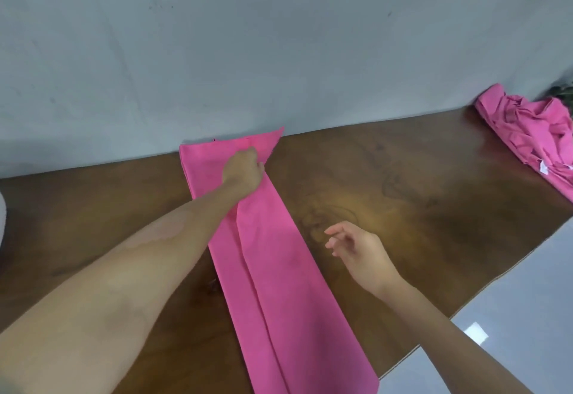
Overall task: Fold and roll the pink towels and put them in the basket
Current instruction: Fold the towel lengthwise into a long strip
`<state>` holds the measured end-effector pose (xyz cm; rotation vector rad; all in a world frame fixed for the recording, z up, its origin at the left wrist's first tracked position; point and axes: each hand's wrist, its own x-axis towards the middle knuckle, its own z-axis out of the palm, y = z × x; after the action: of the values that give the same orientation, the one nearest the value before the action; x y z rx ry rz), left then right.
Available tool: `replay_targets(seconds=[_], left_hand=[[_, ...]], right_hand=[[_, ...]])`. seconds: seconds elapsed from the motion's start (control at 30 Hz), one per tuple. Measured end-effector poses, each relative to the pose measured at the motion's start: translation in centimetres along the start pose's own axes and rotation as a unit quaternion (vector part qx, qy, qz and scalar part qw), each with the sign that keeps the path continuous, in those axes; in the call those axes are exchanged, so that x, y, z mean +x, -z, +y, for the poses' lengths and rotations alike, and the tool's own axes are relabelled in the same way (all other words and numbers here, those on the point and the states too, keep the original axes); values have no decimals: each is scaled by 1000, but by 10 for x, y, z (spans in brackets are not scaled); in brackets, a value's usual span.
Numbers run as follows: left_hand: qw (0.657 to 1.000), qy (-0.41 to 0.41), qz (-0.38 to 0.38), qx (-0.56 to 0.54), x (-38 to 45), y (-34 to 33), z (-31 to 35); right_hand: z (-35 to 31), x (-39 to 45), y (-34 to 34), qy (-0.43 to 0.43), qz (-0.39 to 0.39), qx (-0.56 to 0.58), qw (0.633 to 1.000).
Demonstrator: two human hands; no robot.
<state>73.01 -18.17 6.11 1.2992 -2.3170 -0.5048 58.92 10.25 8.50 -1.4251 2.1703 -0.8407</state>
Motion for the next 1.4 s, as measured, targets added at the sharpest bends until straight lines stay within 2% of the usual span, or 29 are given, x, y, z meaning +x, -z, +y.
replay_targets(seconds=[0.17, 0.23, 0.43, 0.5, 0.73, 0.9, 1.13, 1.23, 1.4], left_hand=[[985, 84, 78, -129, -8, 39, -31], [980, 137, 69, -129, -15, 47, -49], [963, 266, -23, -40, -25, 33, -91], [950, 303, -20, -67, -18, 27, -95], [929, 357, -7, -101, 30, 25, -106], [936, 339, -15, -90, 50, 27, -119], [946, 281, -6, -160, 48, 44, -112], [973, 206, 10, -100, 39, 59, -94], [995, 8, 85, -52, 2, 77, -43]], right_hand=[[-7, 30, -16, 34, -3, -26, 999], [-14, 44, -26, 37, -2, -14, 999], [-34, 72, -51, 28, -26, 26, 999], [-37, 75, -54, 23, -28, 38, 999], [-24, 69, -46, 7, -34, 44, 998], [-6, 60, -32, -9, -23, 39, 999], [0, 56, -19, -12, -14, 43, 999], [-3, 55, -12, 5, -19, 37, 999], [-6, 60, 13, 47, -67, -14, 997]])
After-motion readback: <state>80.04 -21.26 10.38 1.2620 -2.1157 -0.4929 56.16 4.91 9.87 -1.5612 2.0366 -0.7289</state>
